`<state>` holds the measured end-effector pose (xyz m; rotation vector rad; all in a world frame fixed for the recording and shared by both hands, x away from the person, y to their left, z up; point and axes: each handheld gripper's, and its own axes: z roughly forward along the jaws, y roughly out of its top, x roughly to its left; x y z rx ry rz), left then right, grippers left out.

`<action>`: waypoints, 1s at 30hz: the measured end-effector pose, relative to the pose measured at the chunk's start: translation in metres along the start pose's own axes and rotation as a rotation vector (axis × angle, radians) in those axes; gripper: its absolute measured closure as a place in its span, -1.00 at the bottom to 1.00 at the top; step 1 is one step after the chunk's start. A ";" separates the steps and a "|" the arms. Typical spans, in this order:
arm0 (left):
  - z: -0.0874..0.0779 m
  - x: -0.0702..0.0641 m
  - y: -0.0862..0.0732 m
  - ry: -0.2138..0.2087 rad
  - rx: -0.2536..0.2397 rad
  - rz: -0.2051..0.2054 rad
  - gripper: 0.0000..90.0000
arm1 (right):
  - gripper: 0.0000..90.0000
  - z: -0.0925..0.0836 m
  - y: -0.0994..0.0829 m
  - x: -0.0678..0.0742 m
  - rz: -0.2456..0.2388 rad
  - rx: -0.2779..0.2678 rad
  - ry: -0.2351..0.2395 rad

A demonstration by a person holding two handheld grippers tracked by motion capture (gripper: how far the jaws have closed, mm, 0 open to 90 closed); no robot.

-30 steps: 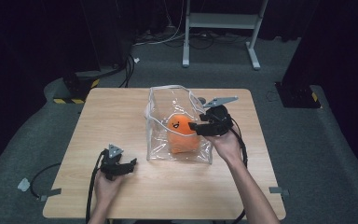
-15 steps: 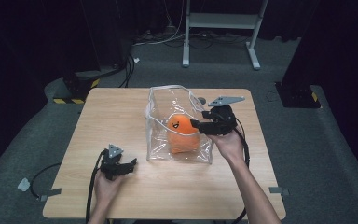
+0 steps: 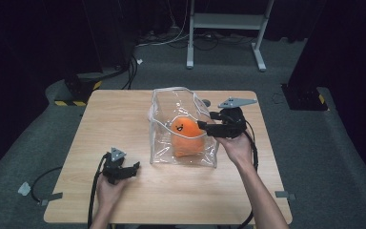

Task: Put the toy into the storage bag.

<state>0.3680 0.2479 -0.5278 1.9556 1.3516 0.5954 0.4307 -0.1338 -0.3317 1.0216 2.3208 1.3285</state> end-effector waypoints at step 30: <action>0.000 0.000 0.000 0.000 0.000 0.001 -0.48 | -0.18 -0.028 0.001 -0.006 -0.001 -0.070 -0.015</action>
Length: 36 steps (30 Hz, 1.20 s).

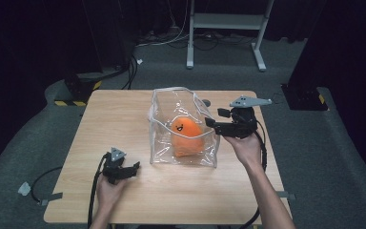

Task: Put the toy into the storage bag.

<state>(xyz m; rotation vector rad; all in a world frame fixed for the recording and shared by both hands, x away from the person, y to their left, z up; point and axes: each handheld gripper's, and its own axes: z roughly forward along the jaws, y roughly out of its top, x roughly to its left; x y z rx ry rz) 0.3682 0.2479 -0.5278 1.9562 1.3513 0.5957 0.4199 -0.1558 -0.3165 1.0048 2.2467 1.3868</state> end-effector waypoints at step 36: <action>0.000 0.000 0.000 0.001 0.001 -0.001 -0.48 | -0.22 -0.042 -0.012 -0.007 0.027 -0.110 -0.024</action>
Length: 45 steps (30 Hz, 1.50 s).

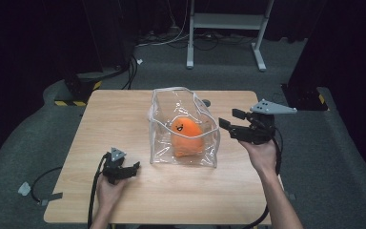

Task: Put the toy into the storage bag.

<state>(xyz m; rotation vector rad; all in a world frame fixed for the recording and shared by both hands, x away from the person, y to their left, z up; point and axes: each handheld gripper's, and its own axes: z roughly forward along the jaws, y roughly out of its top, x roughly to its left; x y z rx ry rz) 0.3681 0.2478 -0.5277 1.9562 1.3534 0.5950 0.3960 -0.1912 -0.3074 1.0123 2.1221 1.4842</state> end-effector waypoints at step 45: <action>0.000 0.000 0.000 0.000 -0.001 0.000 -0.48 | -0.24 -0.046 -0.032 -0.019 0.070 -0.080 -0.032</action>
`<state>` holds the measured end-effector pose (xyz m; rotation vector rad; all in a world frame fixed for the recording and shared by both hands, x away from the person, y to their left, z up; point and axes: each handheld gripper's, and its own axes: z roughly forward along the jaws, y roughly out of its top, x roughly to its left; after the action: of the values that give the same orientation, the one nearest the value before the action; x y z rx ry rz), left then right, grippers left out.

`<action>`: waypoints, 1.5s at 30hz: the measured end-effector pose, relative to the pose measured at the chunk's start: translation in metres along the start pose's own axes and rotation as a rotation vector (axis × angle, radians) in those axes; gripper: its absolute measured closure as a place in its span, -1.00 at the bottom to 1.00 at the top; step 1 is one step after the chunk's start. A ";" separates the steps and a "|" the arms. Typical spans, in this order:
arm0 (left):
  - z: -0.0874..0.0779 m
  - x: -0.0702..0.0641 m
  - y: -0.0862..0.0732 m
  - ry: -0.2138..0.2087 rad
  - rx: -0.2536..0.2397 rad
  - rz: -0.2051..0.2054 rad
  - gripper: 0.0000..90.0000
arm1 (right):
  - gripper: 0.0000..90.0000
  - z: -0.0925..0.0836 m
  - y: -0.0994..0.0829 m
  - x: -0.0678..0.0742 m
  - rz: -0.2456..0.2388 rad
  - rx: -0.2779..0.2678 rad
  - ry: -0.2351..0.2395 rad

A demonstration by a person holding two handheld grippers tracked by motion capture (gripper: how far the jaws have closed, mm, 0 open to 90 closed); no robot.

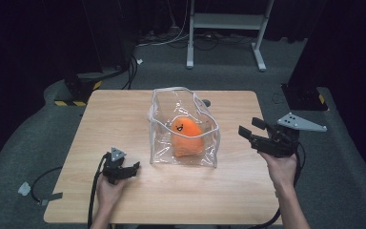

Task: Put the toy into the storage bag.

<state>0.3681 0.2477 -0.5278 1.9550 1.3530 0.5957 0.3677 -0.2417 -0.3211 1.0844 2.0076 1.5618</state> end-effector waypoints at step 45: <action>0.000 0.000 0.000 0.001 0.000 0.000 -0.48 | -0.20 -0.015 -0.047 -0.007 0.070 0.033 -0.032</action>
<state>0.3681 0.2476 -0.5278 1.9554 1.3535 0.5967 0.3460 -0.2608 -0.3616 1.1966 2.0012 1.5410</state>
